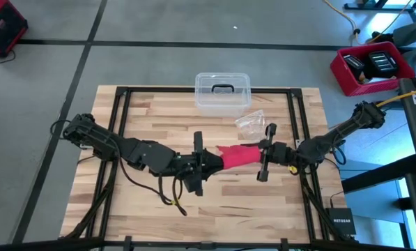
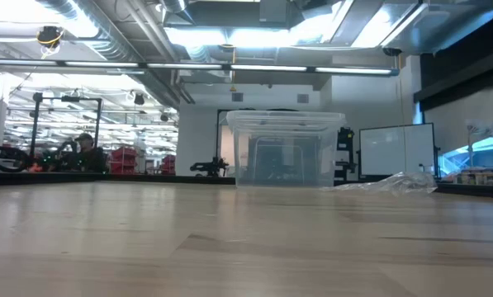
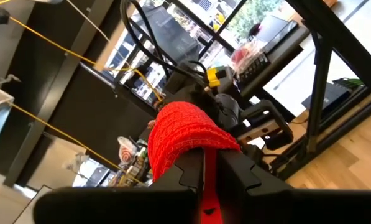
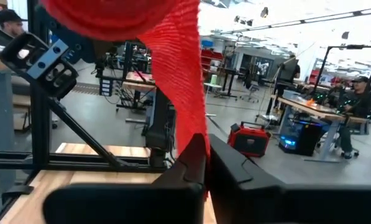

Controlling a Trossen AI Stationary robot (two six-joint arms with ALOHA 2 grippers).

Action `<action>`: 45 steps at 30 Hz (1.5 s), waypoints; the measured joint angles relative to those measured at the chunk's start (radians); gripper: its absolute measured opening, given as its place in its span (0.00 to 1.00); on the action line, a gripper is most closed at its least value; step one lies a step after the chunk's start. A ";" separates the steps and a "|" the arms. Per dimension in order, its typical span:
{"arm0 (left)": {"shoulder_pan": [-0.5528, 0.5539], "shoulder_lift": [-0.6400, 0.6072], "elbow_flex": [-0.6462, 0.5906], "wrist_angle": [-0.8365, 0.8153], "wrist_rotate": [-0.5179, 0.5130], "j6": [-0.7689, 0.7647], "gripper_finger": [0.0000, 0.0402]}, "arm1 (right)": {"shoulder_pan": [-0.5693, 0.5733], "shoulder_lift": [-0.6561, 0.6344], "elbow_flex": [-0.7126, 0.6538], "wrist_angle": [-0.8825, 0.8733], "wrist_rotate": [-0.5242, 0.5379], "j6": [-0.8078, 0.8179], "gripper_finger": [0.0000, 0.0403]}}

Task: Roll bandage
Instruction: Roll the red bandage

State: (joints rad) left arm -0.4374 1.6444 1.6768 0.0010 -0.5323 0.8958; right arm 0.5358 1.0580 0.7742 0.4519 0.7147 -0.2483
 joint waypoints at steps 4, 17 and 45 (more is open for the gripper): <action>0.000 0.000 0.000 0.008 -0.003 0.002 0.04 | 0.000 0.000 0.000 -0.012 0.000 0.033 0.13; -0.003 0.000 -0.001 0.007 -0.003 -0.003 0.04 | 0.013 -0.080 0.000 -0.130 0.000 0.040 0.37; -0.008 0.000 -0.002 0.009 -0.004 -0.012 0.04 | 0.027 -0.059 -0.001 -0.209 -0.078 0.109 0.37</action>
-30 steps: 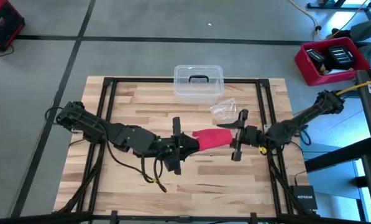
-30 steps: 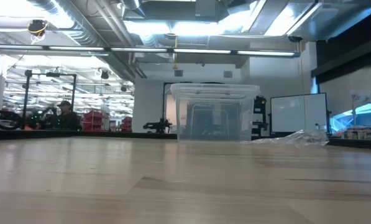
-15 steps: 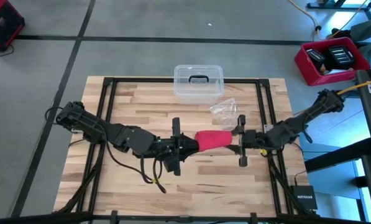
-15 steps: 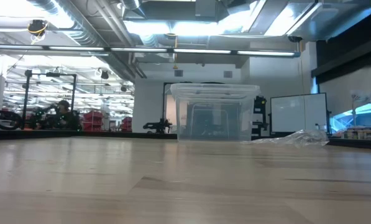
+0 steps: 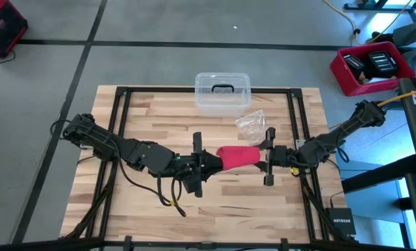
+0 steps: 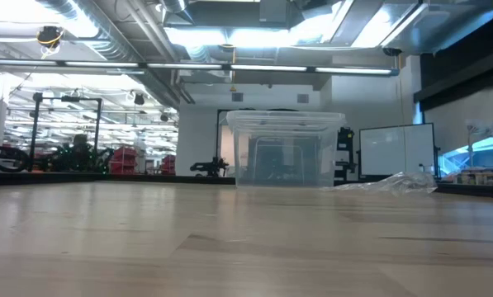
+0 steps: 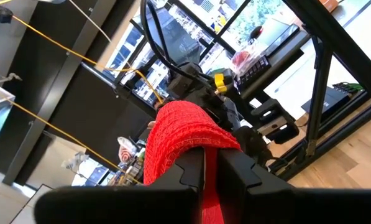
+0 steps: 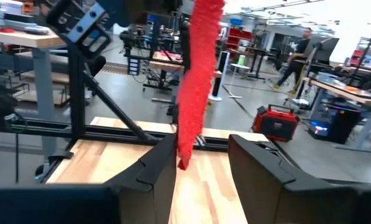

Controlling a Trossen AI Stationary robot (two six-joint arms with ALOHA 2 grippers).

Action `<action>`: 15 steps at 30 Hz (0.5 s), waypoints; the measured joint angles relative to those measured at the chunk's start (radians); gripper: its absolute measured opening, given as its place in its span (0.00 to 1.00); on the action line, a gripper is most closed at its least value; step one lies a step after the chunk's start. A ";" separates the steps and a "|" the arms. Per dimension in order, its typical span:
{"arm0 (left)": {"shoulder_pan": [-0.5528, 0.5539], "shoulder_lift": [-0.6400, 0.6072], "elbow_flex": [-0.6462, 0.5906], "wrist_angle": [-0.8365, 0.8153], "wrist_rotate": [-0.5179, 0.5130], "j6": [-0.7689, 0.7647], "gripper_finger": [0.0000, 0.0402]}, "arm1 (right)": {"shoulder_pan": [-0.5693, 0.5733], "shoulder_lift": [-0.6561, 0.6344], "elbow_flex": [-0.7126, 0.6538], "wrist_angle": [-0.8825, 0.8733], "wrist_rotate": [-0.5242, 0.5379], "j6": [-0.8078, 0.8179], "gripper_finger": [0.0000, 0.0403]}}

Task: Roll bandage
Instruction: Roll the red bandage

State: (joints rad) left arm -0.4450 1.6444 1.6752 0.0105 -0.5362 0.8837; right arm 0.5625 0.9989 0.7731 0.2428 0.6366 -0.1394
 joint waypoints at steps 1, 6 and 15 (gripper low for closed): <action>0.000 0.000 0.000 0.000 0.000 0.000 0.04 | 0.000 0.000 0.000 0.000 0.000 0.000 0.37; 0.000 0.000 0.000 0.000 0.000 -0.003 0.04 | -0.004 0.024 0.000 0.014 -0.001 -0.019 0.34; 0.000 0.000 0.000 0.000 0.000 -0.012 0.04 | -0.007 0.066 0.000 0.082 0.006 -0.142 0.06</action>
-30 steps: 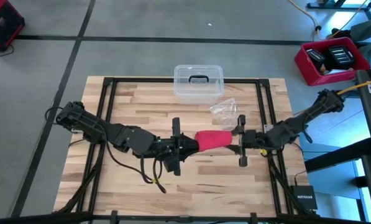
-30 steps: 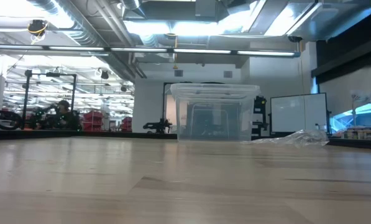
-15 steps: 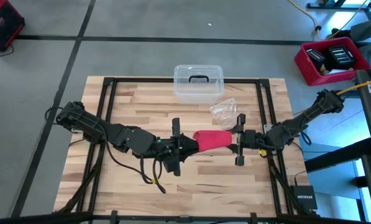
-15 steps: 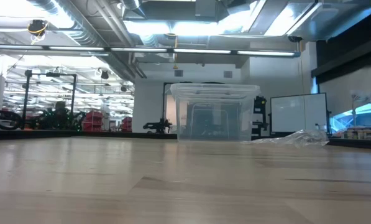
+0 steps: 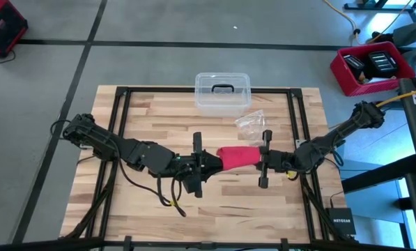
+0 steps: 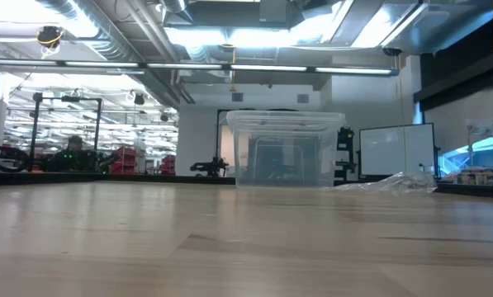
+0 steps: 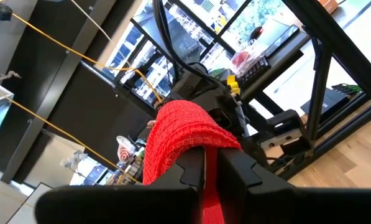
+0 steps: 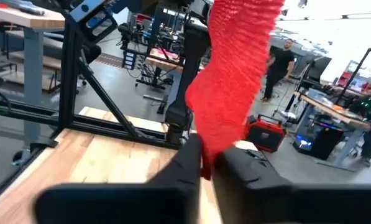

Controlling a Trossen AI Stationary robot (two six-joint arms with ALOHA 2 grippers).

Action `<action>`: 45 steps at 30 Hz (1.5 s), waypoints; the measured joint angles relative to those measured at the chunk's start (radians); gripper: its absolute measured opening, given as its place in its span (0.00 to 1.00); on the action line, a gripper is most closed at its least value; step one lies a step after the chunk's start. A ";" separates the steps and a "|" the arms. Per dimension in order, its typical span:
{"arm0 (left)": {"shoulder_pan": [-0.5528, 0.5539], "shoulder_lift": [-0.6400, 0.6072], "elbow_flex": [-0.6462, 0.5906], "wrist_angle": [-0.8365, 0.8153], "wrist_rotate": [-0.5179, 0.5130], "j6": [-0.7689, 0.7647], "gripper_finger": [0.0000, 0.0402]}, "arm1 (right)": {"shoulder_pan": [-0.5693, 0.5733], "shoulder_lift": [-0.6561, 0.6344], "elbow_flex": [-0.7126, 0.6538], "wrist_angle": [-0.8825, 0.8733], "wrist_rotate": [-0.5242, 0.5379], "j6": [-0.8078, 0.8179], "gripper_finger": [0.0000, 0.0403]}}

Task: Roll bandage
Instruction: Roll the red bandage

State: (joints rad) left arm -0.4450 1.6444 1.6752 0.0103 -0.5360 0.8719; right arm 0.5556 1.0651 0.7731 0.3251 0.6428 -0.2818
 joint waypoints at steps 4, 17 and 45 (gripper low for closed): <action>0.000 0.000 0.000 0.002 0.000 0.004 0.04 | 0.001 0.000 0.000 -0.024 0.001 -0.010 0.03; 0.015 -0.015 -0.001 0.046 0.000 0.069 0.04 | 0.120 -0.041 0.000 -0.098 -0.053 0.095 0.01; 0.112 0.010 -0.001 0.026 0.001 0.137 0.04 | 0.204 -0.040 0.000 -0.020 -0.042 0.178 0.01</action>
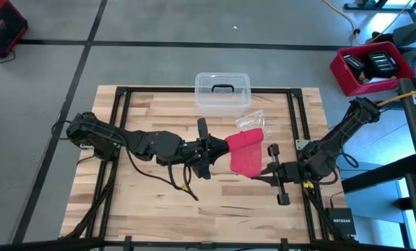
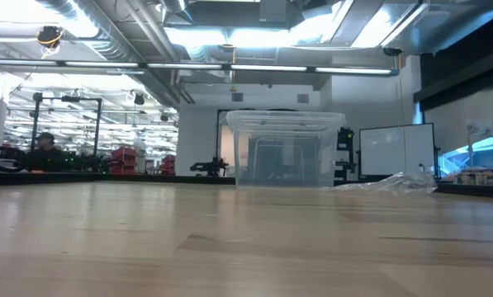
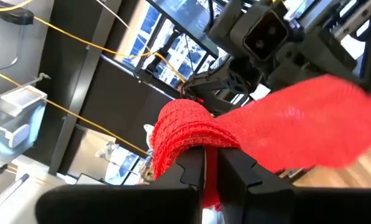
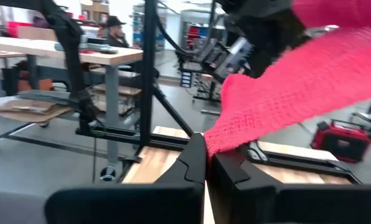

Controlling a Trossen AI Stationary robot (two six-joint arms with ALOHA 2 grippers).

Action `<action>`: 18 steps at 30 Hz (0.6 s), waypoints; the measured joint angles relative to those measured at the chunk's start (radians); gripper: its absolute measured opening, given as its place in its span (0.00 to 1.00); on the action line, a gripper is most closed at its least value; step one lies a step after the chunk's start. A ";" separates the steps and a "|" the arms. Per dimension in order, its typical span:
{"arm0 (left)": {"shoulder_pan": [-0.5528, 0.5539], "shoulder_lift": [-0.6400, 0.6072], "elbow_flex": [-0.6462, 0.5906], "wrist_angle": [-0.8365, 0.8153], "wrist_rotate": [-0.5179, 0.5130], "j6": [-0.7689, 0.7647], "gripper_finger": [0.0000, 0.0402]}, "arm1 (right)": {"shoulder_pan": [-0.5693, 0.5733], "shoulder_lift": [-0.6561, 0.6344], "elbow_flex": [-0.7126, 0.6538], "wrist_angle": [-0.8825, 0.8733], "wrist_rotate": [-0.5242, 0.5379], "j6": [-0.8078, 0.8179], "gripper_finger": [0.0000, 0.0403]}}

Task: Roll bandage
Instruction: Roll the red bandage

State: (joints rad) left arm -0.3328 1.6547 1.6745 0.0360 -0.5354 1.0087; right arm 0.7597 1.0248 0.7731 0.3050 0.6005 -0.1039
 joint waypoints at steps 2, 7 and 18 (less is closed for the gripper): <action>-0.005 0.000 0.000 -0.001 0.000 -0.008 0.04 | 0.000 0.005 0.000 -0.002 0.038 0.013 0.02; -0.022 0.000 0.000 0.000 -0.001 -0.011 0.04 | -0.015 0.006 0.000 -0.002 0.237 -0.018 0.16; -0.029 0.000 0.000 -0.002 -0.001 -0.025 0.04 | -0.014 0.000 0.000 -0.121 0.421 -0.063 0.47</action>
State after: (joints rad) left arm -0.3618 1.6547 1.6749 0.0341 -0.5362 0.9836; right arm 0.7456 1.0252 0.7734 0.1844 1.0212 -0.1666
